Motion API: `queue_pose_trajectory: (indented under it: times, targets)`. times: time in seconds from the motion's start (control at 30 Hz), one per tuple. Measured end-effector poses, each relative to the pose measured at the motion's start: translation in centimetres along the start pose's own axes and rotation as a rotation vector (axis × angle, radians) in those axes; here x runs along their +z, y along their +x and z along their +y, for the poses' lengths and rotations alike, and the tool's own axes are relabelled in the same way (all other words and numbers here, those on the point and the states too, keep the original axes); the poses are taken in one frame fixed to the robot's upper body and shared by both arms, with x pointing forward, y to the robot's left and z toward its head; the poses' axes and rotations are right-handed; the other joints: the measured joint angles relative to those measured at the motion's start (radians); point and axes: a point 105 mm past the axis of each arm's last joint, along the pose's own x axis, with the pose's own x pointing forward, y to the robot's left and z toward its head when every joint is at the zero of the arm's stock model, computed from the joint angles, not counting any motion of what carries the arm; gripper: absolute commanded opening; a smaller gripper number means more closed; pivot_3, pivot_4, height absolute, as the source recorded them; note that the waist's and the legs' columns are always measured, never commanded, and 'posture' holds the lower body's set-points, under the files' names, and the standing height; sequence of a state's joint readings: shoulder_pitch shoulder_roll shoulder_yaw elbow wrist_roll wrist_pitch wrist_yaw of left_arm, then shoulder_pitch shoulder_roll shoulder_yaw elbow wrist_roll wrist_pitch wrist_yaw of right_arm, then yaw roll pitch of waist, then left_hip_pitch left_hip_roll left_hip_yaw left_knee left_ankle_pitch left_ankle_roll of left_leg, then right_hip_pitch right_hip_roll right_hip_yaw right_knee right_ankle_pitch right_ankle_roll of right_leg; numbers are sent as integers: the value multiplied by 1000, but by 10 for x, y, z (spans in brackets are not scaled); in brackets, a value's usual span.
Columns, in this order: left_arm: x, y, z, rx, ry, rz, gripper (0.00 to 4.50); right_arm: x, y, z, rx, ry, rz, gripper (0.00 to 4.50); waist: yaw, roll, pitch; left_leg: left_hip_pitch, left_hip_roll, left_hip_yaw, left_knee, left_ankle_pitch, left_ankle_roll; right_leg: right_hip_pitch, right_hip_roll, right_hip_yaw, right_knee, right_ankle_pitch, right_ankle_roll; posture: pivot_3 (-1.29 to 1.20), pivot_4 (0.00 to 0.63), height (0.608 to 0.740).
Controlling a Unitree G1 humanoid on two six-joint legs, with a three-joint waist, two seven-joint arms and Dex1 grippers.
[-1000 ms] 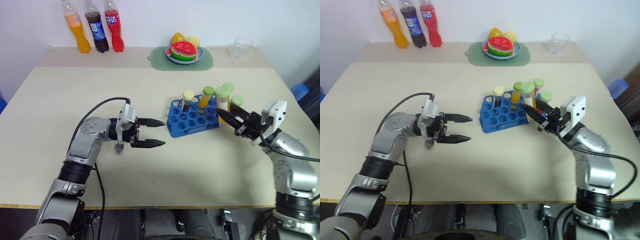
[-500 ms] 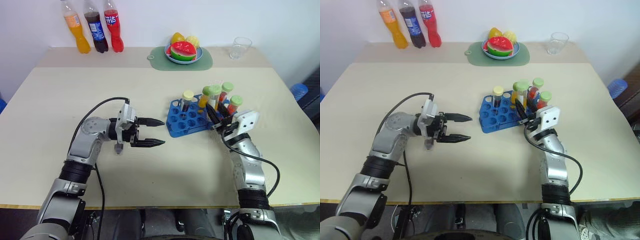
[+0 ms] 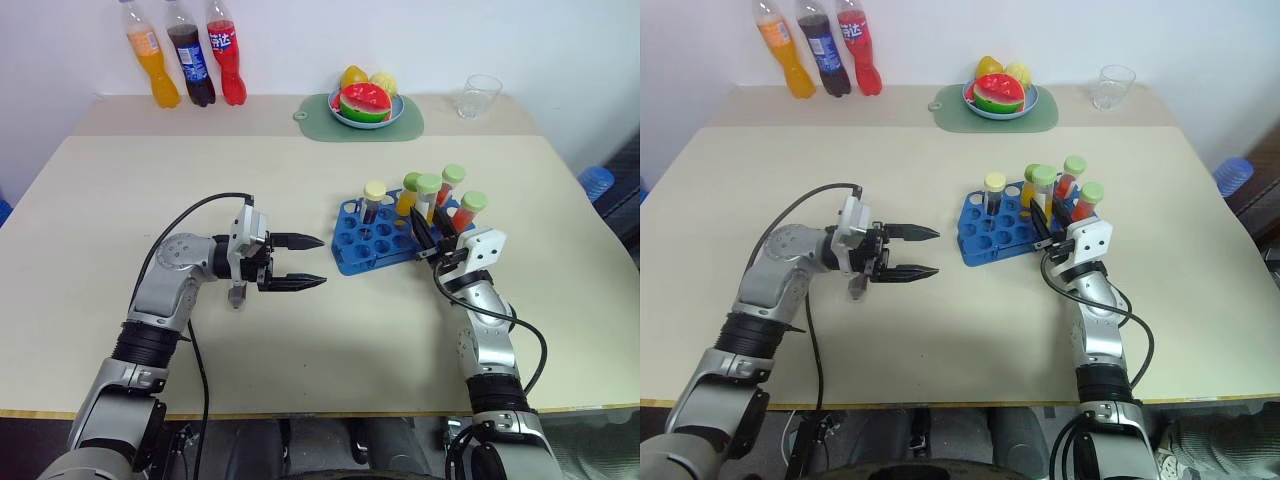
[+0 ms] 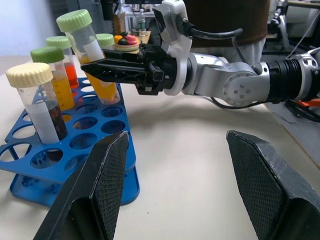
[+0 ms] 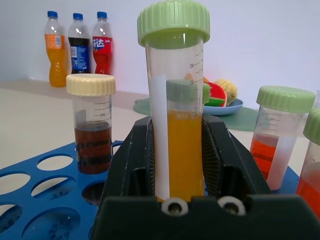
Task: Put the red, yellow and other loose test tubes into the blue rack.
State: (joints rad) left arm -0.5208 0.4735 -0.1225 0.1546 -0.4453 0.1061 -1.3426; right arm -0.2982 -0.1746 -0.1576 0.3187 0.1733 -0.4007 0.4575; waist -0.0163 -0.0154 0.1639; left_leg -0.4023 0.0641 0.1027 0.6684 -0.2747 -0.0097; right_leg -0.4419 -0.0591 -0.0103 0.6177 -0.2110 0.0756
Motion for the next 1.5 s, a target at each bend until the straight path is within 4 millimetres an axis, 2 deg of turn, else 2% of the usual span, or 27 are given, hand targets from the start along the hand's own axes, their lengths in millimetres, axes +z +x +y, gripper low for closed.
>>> queue_pose_trajectory:
  times: [0.13,0.23,0.27,0.43,0.63,0.7,0.83,1.0,1.13,1.23,1.33,1.5]
  targets:
    - [-1,-2,1,28,-16,-7,3255,-6,-2,4,15,50,9,2747,-3,0,0,0,0,0,0,0,0,0,0,0,0,0,1,0,150,740]
    - [2,-2,3,54,-21,-25,3255,-10,-3,7,27,11,25,4286,-2,0,0,0,1,0,0,0,0,0,1,0,1,0,1,0,150,740]
    - [4,-2,3,64,-24,-33,3255,-10,-3,7,28,-4,26,4455,-1,0,0,0,1,0,0,0,0,0,1,0,1,0,1,0,150,740]
    - [10,-8,11,169,-54,-86,3255,-6,-15,0,64,-94,56,4455,4,0,0,0,0,0,0,0,0,0,0,0,0,0,1,0,150,740]
    - [33,-23,36,441,-113,-149,3255,14,-53,-4,257,-213,183,4455,3,0,0,1,0,0,0,0,0,0,-1,0,1,0,1,0,150,740]
    - [31,-31,42,549,-153,-57,3255,17,-72,-4,325,-218,255,4455,3,0,0,1,0,0,-1,0,0,0,-1,0,1,0,1,0,150,740]
    - [26,-61,52,737,-315,132,3255,32,-98,-22,375,-246,353,4455,2,-2,1,5,0,0,-1,0,0,3,0,1,1,-2,-2,0,150,740]
    - [27,-74,51,816,-593,421,3255,53,-92,-20,460,-267,335,4455,2,-6,3,11,0,0,-2,0,0,9,0,1,0,-4,1,0,150,740]
    - [16,-86,46,801,-816,520,3255,65,-80,-12,577,-272,308,4455,0,-7,4,12,0,-2,-3,0,0,9,0,1,0,-3,-1,0,150,740]
    - [4,-93,46,819,-925,588,3255,66,-74,0,672,-251,286,4455,3,-8,5,12,0,-2,-4,0,0,9,0,1,1,-3,-1,0,150,740]
    - [0,-97,46,837,-1001,627,3255,63,-73,8,742,-232,286,4455,5,-9,5,11,-1,-2,-3,0,0,9,-1,1,1,-3,-1,0,150,740]
    - [-3,-97,47,859,-1091,686,3255,63,-66,11,792,-230,274,4455,8,-10,6,11,-2,-1,-3,0,0,9,-4,1,0,-3,-1,0,150,740]
